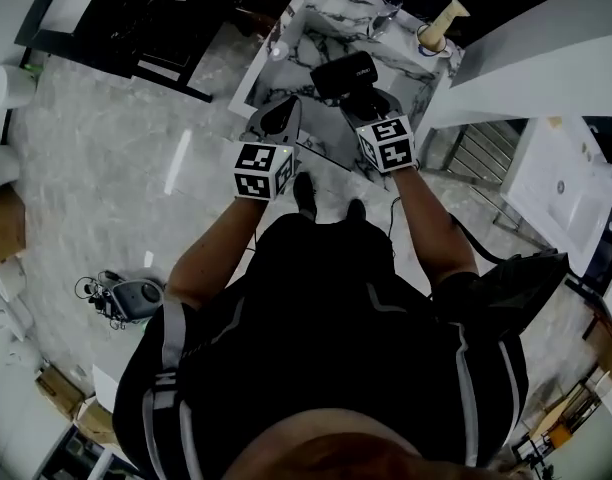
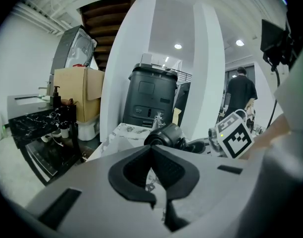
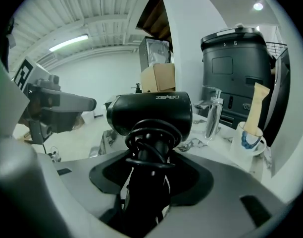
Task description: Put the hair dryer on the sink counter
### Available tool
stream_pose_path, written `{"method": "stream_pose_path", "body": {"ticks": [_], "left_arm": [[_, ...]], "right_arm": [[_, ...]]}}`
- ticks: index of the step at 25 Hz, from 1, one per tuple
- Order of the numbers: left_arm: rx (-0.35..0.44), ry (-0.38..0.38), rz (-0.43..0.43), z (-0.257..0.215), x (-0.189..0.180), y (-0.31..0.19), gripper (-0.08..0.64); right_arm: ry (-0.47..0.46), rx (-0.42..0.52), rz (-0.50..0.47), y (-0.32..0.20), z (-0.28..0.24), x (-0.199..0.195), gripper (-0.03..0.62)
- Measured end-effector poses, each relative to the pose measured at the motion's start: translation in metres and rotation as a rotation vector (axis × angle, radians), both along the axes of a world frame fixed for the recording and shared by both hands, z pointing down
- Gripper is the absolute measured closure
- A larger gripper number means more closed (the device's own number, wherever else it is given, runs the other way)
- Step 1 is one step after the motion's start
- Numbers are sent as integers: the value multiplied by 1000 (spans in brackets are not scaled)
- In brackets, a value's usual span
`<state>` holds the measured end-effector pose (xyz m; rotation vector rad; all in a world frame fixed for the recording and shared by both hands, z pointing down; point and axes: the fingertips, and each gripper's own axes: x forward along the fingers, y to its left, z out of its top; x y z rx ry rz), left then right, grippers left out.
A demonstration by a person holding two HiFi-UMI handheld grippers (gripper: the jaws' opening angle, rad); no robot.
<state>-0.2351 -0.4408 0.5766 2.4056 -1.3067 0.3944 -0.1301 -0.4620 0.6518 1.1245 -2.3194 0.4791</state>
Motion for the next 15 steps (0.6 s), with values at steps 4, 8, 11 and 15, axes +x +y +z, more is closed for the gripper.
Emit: {"method": "stream_pose_path", "body": {"ticks": [4, 8, 11, 15], "left_arm": [[-21, -12, 7, 11, 0, -2, 555], [-49, -1, -1, 19, -2, 0, 555], [-63, -16, -2, 24, -5, 0, 555], [-63, -38, 26, 25, -6, 3, 555]], "right_arm": [[20, -41, -7, -12, 27, -6, 345], [44, -84, -14, -23, 54, -13, 345], [64, -114, -12, -31, 73, -15, 345], [75, -158, 17, -41, 93, -18, 345]]}}
